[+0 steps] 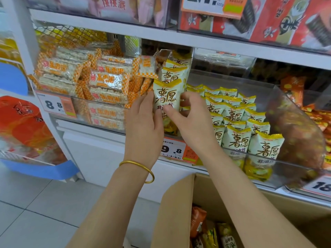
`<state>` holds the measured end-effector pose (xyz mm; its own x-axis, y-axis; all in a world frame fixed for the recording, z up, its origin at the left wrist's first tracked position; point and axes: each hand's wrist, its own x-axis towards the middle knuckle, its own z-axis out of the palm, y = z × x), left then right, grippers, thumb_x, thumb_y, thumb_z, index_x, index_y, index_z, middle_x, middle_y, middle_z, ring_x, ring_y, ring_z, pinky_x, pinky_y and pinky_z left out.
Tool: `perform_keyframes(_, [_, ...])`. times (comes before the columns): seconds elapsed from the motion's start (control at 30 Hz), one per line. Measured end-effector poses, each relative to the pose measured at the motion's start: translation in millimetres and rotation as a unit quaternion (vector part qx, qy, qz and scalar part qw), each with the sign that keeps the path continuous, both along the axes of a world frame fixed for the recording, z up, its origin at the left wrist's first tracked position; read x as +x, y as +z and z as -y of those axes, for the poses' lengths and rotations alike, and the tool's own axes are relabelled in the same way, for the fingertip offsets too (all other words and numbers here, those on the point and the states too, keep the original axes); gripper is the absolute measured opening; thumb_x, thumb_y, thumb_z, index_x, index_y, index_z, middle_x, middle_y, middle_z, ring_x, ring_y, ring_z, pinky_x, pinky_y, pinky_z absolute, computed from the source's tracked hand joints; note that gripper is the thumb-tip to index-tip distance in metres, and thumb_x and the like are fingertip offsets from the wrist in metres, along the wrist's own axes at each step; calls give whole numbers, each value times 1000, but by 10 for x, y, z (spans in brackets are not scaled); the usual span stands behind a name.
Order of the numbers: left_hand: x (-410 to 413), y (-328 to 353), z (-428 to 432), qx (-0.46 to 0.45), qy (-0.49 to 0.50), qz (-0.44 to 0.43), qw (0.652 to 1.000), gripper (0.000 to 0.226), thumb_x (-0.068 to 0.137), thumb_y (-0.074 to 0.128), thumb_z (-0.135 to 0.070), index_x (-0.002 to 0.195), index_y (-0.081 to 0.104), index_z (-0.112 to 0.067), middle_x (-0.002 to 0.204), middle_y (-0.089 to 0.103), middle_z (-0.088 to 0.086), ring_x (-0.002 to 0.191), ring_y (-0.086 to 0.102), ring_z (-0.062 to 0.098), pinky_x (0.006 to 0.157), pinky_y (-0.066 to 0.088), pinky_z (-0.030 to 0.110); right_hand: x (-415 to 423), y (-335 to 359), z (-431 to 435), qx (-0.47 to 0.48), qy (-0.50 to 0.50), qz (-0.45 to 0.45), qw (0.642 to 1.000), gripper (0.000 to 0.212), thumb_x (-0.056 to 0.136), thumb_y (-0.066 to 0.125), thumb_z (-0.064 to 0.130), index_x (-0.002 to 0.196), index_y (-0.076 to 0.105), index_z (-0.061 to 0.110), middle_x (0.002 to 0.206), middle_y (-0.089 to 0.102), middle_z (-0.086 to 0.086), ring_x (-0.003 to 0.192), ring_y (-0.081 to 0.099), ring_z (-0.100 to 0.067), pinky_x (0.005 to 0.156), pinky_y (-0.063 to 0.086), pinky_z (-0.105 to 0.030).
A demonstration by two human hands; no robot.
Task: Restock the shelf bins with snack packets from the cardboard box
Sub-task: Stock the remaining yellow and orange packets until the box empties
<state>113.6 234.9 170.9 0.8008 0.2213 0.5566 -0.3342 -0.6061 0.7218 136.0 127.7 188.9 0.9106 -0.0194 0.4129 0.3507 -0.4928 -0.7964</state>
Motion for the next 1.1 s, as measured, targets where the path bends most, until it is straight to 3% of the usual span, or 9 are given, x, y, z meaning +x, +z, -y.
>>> perform_keyframes(0.13, [-8,-16,21,6,2,1,1000,51,89,38,-24,136,46,-8,127,52,10,113,47,24,98,41,44,-31,35,56,-31,18,-12,999,37,86,67,35,116,56,16,113,61,2,103,58,-14,84,54,-35])
perform_keyframes(0.23, [-10,-14,41,1,9,8,1000,50,89,38,-23,135,47,-7,125,52,11,113,48,26,96,42,46,-60,59,88,-1,27,-30,999,51,85,70,33,129,49,18,123,57,4,109,57,-12,87,53,-28])
perform_keyframes(0.33, [-6,-22,47,1,13,17,1000,48,89,39,-22,133,48,-6,125,52,12,112,49,28,96,42,47,-53,45,95,-15,17,4,1000,68,85,68,37,143,38,21,135,50,4,123,49,-12,98,49,-39])
perform_keyframes(0.43, [1,-31,47,3,14,21,1000,47,90,39,-22,134,48,-7,128,52,12,114,48,28,98,41,47,-49,80,97,-13,59,-4,998,74,87,68,30,149,27,25,142,47,6,129,44,-7,103,46,-37])
perform_keyframes(0.7, [12,20,60,6,-9,27,1000,48,95,34,-22,142,39,-14,133,52,-2,118,45,14,99,25,22,14,158,73,-14,51,11,999,53,90,63,35,136,42,22,117,59,14,100,53,5,81,48,-11])
perform_keyframes(0.77, [16,3,56,10,-5,29,1000,47,96,35,-21,142,40,-13,131,51,-6,115,43,10,98,22,19,21,118,41,-32,38,22,999,52,90,62,36,136,41,20,117,59,11,104,55,-1,85,51,-20])
perform_keyframes(0.83, [25,-32,50,22,4,24,999,46,96,38,-18,142,40,-11,134,52,0,117,44,17,95,19,16,23,54,13,-53,29,28,998,57,91,61,37,140,38,19,124,58,5,112,57,-10,90,52,-33])
perform_keyframes(0.9, [20,-55,48,31,8,24,999,45,97,41,-15,141,40,-10,135,52,5,117,44,23,94,20,16,25,14,13,-50,30,29,998,55,91,61,35,139,40,19,124,58,3,113,56,-12,92,51,-36])
perform_keyframes(1.1, [-2,-25,62,2,14,26,1000,43,95,41,-14,138,44,-8,132,51,9,118,43,23,102,32,32,58,-21,-6,-78,20,18,997,55,91,60,38,138,41,16,128,53,0,115,48,-11,89,42,-22])
